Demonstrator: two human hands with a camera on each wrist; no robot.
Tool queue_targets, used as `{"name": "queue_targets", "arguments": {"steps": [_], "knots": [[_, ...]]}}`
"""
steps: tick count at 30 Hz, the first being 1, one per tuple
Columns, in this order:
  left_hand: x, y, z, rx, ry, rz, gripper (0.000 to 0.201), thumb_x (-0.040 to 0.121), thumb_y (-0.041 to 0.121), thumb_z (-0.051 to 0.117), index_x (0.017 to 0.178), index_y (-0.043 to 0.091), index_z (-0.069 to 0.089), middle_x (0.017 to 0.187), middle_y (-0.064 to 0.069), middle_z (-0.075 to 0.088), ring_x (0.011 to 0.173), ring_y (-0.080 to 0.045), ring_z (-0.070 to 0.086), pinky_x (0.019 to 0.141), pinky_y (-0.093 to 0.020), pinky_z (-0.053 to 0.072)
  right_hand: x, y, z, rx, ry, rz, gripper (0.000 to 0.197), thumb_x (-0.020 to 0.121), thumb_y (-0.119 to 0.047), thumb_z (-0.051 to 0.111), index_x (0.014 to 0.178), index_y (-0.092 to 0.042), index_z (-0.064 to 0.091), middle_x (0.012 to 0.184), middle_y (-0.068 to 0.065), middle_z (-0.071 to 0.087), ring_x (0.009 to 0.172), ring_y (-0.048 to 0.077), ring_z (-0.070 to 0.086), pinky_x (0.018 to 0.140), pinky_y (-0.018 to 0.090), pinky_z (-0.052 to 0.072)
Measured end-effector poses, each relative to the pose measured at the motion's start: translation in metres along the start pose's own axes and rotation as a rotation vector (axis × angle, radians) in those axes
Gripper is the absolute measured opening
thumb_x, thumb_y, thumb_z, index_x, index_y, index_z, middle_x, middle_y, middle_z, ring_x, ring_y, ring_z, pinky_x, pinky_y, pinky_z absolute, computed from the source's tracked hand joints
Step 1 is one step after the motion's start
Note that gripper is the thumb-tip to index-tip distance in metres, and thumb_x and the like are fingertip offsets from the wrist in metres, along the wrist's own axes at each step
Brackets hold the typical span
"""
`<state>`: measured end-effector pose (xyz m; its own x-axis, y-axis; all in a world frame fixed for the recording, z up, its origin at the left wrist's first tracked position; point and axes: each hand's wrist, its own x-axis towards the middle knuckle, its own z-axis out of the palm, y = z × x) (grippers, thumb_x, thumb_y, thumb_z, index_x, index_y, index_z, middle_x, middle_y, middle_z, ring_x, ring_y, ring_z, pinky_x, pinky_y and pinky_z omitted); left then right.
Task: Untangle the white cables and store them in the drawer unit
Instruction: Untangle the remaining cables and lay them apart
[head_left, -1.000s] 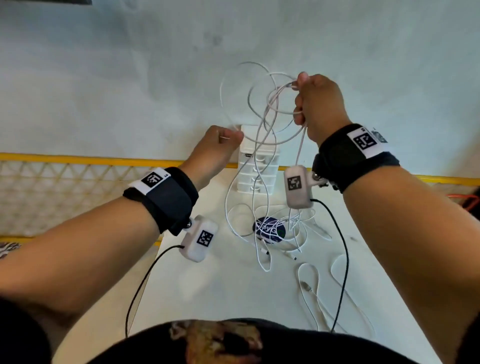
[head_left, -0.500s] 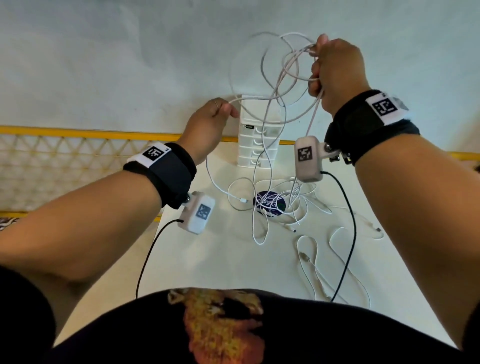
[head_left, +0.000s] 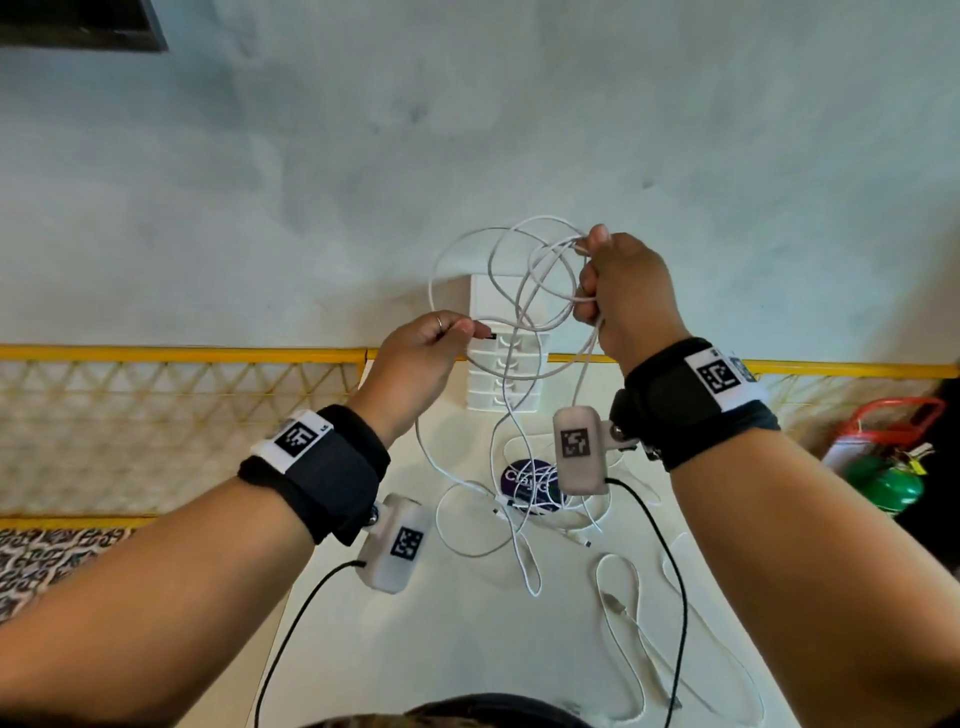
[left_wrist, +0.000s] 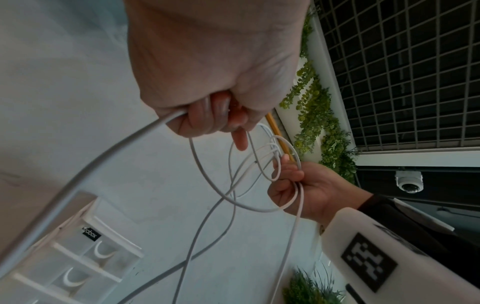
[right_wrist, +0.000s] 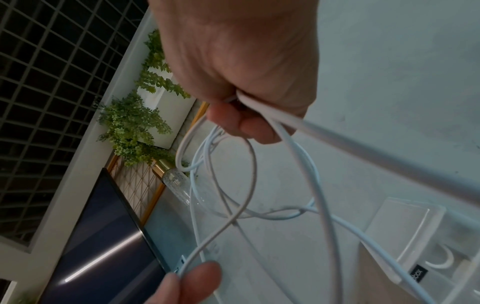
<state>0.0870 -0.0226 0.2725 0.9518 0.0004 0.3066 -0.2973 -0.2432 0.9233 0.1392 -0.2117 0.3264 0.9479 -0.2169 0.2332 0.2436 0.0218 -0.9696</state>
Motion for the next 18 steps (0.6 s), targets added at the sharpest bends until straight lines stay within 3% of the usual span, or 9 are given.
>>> {"name": "queue_targets", "arguments": {"steps": [2,5,7,9,11,13,15,18], "knots": [[0.000,0.000,0.001,-0.027,-0.012,0.012,0.024,0.096,0.026,0.054,0.081,0.032,0.072,0.060,0.017,0.059,0.052,0.005,0.049,0.056,-0.020,0.034,-0.004,0.000,0.002,-0.040,-0.013,-0.009,0.030,0.101,-0.032,0.041,0.084,-0.015,0.060,0.055,-0.001,0.042,0.042,0.011,0.039,0.043,0.023,0.035],[0.000,0.000,0.004,-0.057,-0.094,-0.005,0.015,0.079,0.042,0.060,0.071,0.040,0.073,0.101,0.007,0.072,0.084,-0.002,0.063,0.073,-0.028,0.049,-0.010,0.000,0.006,-0.095,-0.042,-0.013,0.030,0.102,-0.033,0.041,0.085,-0.017,0.061,0.052,-0.005,0.046,0.044,0.011,0.043,0.045,0.023,0.038],[0.001,-0.002,0.006,-0.012,-0.149,0.012,0.014,0.084,0.034,0.065,0.075,0.038,0.075,0.108,0.008,0.069,0.100,0.001,0.063,0.087,-0.025,0.048,-0.016,0.001,0.011,-0.090,-0.065,0.002,0.029,0.102,-0.033,0.041,0.088,-0.016,0.061,0.050,-0.007,0.048,0.048,0.013,0.047,0.054,0.026,0.047],[0.000,-0.002,0.009,0.157,-0.149,0.098,0.012,0.090,0.027,0.066,0.088,0.028,0.077,0.103,0.013,0.065,0.097,0.012,0.058,0.086,-0.010,0.041,-0.022,0.001,0.015,-0.084,-0.085,0.009,0.029,0.102,-0.032,0.040,0.091,-0.015,0.061,0.047,-0.010,0.048,0.050,0.013,0.049,0.063,0.032,0.049],[0.001,-0.003,0.009,0.277,-0.109,0.172,0.016,0.092,0.028,0.064,0.097,0.021,0.077,0.093,0.016,0.060,0.089,0.015,0.054,0.077,-0.002,0.036,-0.027,0.000,0.019,-0.150,-0.064,-0.028,0.029,0.102,-0.032,0.039,0.092,-0.014,0.060,0.050,-0.008,0.049,0.048,0.011,0.049,0.061,0.029,0.046],[0.000,-0.006,0.009,0.287,-0.082,0.187,0.019,0.093,0.030,0.063,0.100,0.021,0.077,0.093,0.015,0.061,0.090,0.009,0.056,0.077,-0.006,0.039,-0.031,0.000,0.019,-0.227,-0.032,-0.099,0.029,0.102,-0.031,0.038,0.091,-0.016,0.060,0.054,-0.004,0.051,0.048,0.008,0.048,0.059,0.025,0.042],[-0.003,-0.008,0.009,0.226,-0.056,0.186,0.015,0.092,0.028,0.064,0.100,0.023,0.077,0.094,0.011,0.065,0.094,-0.002,0.060,0.082,-0.017,0.044,-0.034,0.004,0.020,-0.240,-0.027,-0.125,0.027,0.102,-0.032,0.039,0.089,-0.019,0.059,0.053,-0.005,0.053,0.049,0.005,0.049,0.060,0.023,0.039],[-0.007,-0.009,0.012,0.293,-0.067,0.196,0.013,0.091,0.026,0.066,0.097,0.021,0.077,0.089,0.009,0.067,0.093,-0.011,0.062,0.081,-0.028,0.047,-0.039,0.011,0.025,-0.122,-0.057,-0.064,0.027,0.101,-0.031,0.040,0.089,-0.018,0.060,0.047,-0.007,0.051,0.052,0.012,0.053,0.063,0.027,0.045]]}}
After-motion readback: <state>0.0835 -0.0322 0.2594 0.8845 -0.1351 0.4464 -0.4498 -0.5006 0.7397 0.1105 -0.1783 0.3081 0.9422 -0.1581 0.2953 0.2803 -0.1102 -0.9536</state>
